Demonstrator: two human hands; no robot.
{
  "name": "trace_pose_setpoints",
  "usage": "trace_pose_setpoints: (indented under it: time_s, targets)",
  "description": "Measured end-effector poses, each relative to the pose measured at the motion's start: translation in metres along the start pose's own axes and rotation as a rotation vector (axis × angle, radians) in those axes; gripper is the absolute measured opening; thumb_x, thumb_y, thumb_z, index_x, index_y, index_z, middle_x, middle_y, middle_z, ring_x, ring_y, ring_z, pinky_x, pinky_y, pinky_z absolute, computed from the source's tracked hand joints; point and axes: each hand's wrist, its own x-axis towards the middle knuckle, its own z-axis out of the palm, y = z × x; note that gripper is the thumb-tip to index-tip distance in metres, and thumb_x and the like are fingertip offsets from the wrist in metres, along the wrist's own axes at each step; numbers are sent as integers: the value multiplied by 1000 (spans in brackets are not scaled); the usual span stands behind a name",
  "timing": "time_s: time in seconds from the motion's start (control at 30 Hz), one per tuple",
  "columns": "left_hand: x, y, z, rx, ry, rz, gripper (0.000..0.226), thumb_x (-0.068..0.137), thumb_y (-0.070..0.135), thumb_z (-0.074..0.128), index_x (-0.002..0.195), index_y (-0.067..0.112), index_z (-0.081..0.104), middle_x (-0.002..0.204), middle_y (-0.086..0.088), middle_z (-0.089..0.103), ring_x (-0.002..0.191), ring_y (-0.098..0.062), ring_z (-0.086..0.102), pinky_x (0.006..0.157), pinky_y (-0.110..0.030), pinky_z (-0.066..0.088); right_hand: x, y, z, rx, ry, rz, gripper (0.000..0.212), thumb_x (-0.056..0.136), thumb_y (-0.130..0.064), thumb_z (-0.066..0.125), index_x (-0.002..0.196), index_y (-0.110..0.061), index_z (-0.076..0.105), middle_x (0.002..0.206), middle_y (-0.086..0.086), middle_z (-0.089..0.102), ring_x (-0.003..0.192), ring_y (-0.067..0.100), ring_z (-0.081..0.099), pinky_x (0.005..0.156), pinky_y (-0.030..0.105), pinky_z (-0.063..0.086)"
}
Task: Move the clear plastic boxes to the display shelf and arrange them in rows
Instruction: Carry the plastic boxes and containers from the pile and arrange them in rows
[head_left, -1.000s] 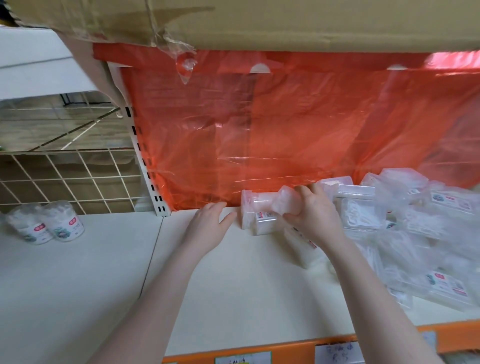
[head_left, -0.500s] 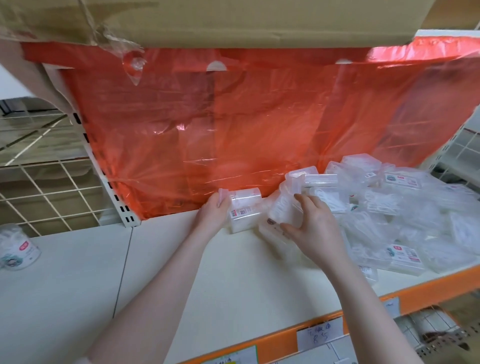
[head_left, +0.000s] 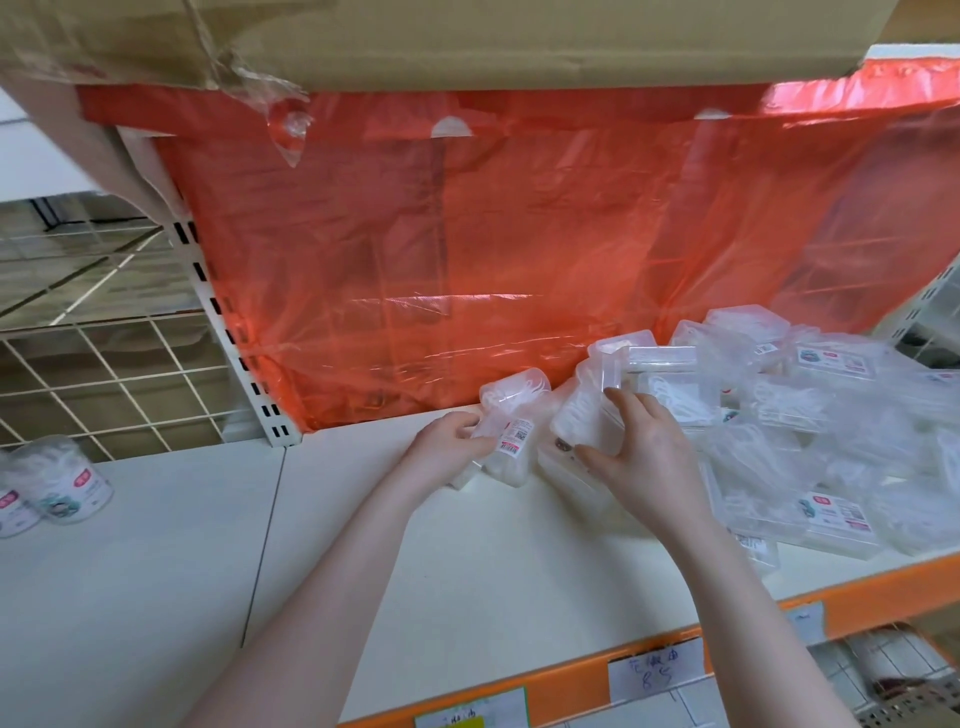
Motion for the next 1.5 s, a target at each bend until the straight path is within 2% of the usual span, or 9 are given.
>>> trace_pose_setpoints:
  time_s: [0.07,0.17,0.3,0.43,0.6,0.7,0.83,1.07,1.5]
  targets:
    - [-2,3,-3,23,0,-49,24,57,40,59,76,30,48,99,2,56,89,-18,56,77,-31,42,1,-1,0,1,-4,-1,69,78,-31,71,137,-11,42,127,6,51,119,23,44,88,27,32]
    - [-5,7,-5,46,9,-95,25,53,35,59,69,30,41,98,1,52,89,-19,55,79,-32,45,2,-1,-1,-2,-7,-9,67,78,-31,71,136,-10,43,125,7,52,117,24,45,87,28,33]
    - [-8,7,-8,94,17,-97,38,53,31,66,88,21,56,98,-1,55,84,-19,56,72,-30,43,2,-1,-3,-2,-21,-16,67,78,-32,71,135,-10,44,124,7,52,116,24,45,86,29,33]
    - [-13,5,-11,206,86,-113,54,57,24,73,105,21,48,109,-3,55,101,-24,60,82,-36,50,2,-1,-5,1,-41,-19,63,78,-34,70,131,-9,47,118,8,53,112,25,47,83,29,33]
    - [-22,0,-15,481,165,-156,33,65,19,71,89,12,49,107,-10,56,92,-24,55,56,-25,38,-1,1,-7,-13,-58,-35,59,78,-36,70,126,-8,50,114,9,55,108,26,49,82,30,34]
    - [-27,-5,-18,566,225,-131,36,63,18,71,91,14,49,111,-11,55,102,-27,53,64,-26,40,-2,3,-6,-13,-75,-55,59,77,-33,70,126,-7,51,117,10,55,109,28,49,86,33,36]
    - [-45,-8,-20,626,292,-119,57,65,15,70,118,17,49,117,-4,51,112,-25,48,84,-34,47,-4,5,-4,6,-77,-99,63,75,-31,71,130,-7,49,120,12,54,110,31,48,88,36,37]
    - [-90,-21,-30,804,334,-126,66,73,16,66,134,19,41,121,-7,47,117,-24,44,90,-29,39,-9,-4,7,101,-76,-148,62,74,-27,70,129,-6,50,119,14,55,111,34,49,88,40,39]
    - [-189,-70,-102,773,423,-153,71,75,20,65,140,20,35,125,-4,45,120,-22,42,93,-31,41,-63,-116,42,122,-258,-346,64,79,-36,66,134,-11,46,126,8,53,118,26,46,91,32,34]
